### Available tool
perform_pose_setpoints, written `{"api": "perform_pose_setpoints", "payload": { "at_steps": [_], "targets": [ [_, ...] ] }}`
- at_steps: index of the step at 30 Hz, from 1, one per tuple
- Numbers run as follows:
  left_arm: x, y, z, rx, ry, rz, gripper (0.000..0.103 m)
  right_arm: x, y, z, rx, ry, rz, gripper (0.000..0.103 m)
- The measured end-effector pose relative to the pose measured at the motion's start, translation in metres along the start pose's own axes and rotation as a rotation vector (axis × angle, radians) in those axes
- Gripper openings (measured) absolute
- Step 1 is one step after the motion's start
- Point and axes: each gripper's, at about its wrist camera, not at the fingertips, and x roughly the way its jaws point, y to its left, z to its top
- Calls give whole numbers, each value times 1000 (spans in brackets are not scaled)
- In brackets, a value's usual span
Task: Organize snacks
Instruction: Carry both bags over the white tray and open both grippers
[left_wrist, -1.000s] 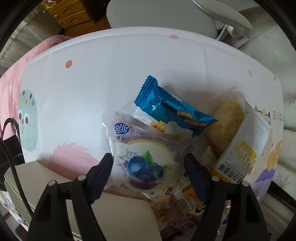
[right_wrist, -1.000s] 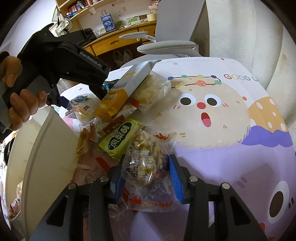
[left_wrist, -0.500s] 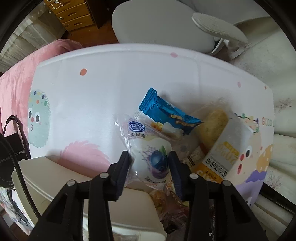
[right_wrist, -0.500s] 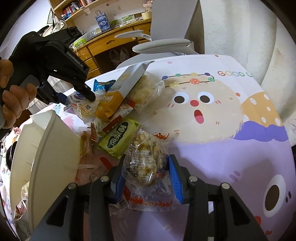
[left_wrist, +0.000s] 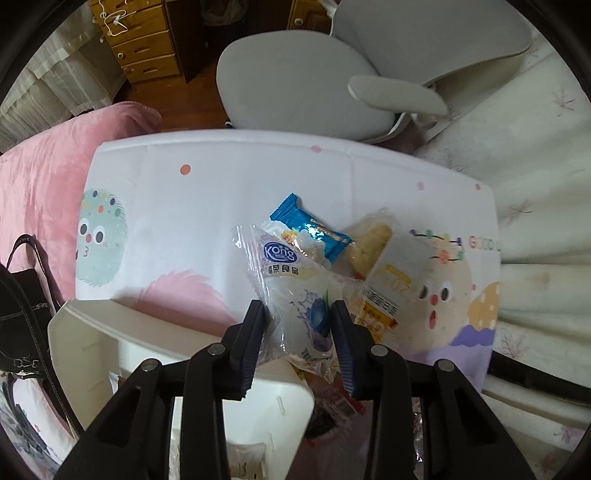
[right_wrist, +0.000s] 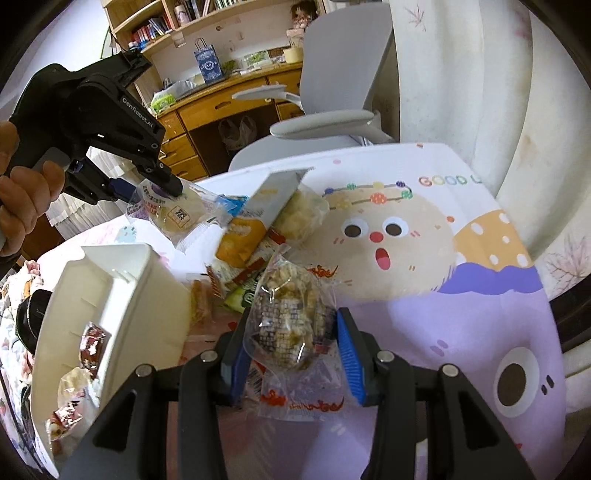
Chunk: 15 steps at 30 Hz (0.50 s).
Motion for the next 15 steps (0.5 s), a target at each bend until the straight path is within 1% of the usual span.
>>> {"api": "perform_pose_setpoints", "payload": {
  "at_steps": [8,15],
  "targets": [
    [-55,13,-22,5,-71,-58,35,-31,22,0,-18,-42,14,42],
    [-100,36,-53,5,-130,-97,35,-55,48,-3,-56,-69,35,42]
  ]
}}
